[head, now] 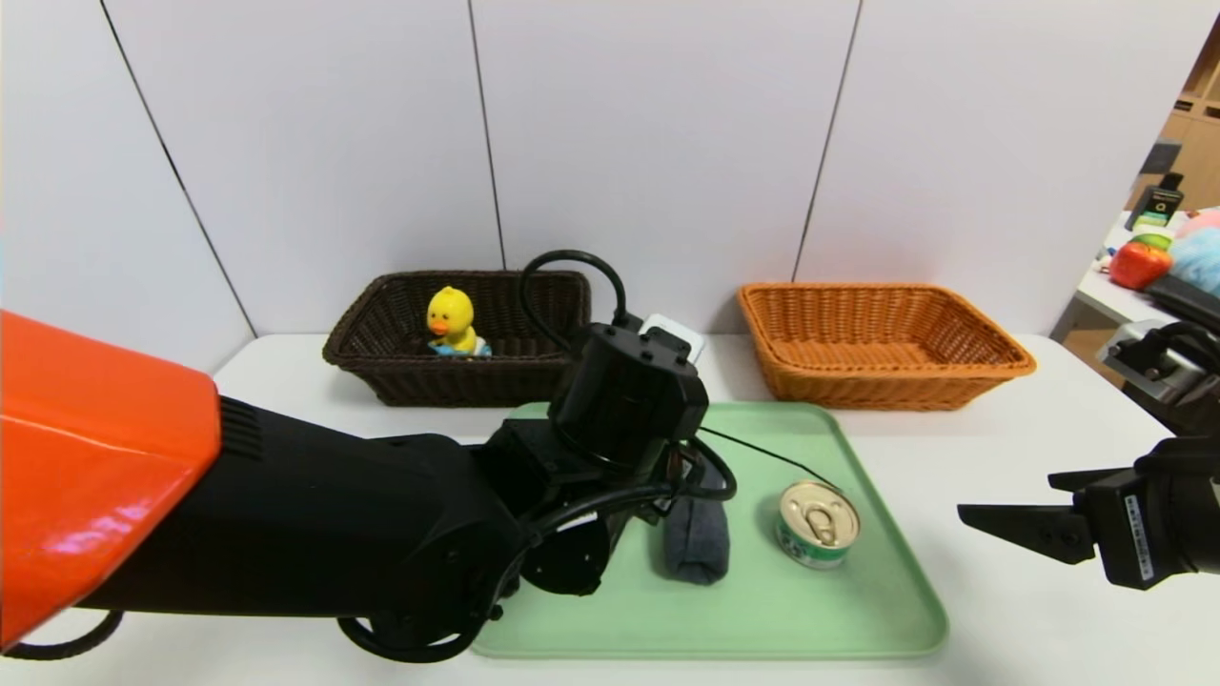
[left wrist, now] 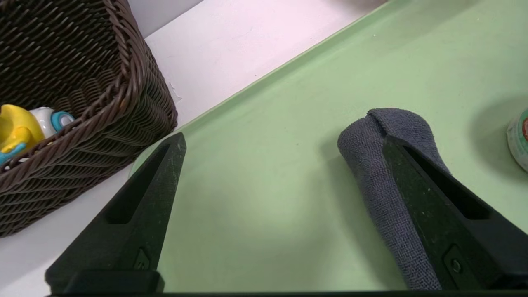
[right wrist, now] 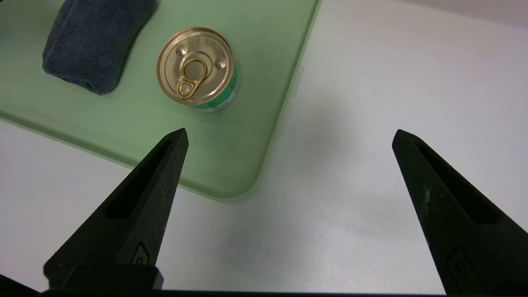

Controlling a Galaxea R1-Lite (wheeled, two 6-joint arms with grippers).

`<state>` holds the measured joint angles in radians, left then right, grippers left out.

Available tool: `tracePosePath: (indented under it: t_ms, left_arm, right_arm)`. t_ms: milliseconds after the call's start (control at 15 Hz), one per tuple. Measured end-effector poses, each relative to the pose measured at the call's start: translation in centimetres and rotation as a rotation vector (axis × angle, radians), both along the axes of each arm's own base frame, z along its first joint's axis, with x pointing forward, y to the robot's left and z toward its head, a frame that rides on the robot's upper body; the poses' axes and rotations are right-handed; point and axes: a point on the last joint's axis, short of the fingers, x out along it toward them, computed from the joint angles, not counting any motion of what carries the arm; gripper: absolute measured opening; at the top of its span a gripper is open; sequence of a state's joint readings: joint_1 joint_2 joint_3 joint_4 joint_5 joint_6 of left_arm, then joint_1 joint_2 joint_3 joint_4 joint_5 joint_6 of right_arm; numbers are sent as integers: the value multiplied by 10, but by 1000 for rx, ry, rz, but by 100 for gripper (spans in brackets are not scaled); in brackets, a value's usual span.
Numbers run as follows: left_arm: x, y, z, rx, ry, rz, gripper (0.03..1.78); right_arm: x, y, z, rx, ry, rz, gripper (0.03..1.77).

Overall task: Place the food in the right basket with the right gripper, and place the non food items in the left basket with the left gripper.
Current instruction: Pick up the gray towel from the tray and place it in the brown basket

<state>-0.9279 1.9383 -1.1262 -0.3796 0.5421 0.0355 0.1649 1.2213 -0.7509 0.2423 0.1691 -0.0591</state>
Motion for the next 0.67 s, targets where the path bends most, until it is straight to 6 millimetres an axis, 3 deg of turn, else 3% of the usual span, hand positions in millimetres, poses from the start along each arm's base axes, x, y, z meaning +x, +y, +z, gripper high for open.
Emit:
tracePosePath:
  t_ms: [667]
  left_arm:
    - [-10, -10, -6, -115, 60, 114, 169]
  right_arm:
    - [-1, 0, 0, 1, -1, -2, 171]
